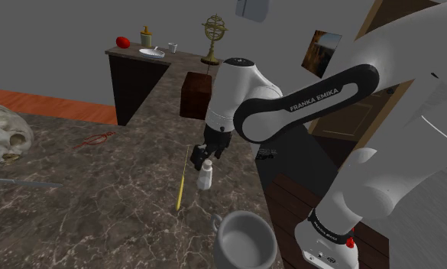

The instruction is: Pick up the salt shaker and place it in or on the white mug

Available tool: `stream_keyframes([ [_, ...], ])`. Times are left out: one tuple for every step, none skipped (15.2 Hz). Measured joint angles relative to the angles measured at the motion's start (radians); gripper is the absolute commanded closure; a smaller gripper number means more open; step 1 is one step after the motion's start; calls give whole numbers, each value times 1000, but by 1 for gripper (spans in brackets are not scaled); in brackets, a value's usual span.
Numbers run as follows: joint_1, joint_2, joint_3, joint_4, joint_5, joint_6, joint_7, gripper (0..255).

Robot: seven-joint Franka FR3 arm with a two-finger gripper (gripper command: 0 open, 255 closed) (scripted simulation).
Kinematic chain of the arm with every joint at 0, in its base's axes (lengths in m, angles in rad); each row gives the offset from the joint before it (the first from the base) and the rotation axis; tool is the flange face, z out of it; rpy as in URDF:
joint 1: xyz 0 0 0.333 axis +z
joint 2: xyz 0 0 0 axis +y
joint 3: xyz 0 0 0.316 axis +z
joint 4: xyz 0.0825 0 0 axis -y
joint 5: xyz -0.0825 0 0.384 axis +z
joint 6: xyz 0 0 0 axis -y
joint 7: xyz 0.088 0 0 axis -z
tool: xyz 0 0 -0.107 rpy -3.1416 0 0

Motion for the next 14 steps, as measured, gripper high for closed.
stream_keyframes([
  [0,0,0,0,0,0,0,0],
  [0,0,0,0,0,0,0,255],
  [0,0,0,0,0,0,0,255],
  [0,0,0,0,0,1,0,255],
  [0,0,0,0,0,1,0,255],
  [0,0,0,0,0,1,0,255],
  [0,0,0,0,0,1,0,255],
  [0,0,0,0,0,1,0,255],
  [0,0,0,0,0,1,0,255],
  [0,0,0,0,0,1,0,255],
  [0,0,0,0,0,1,0,255],
  [0,0,0,0,0,1,0,255],
  [1,-5,-2,3,2,-8,-2,255],
  [2,-11,-3,9,3,-19,-3,255],
])
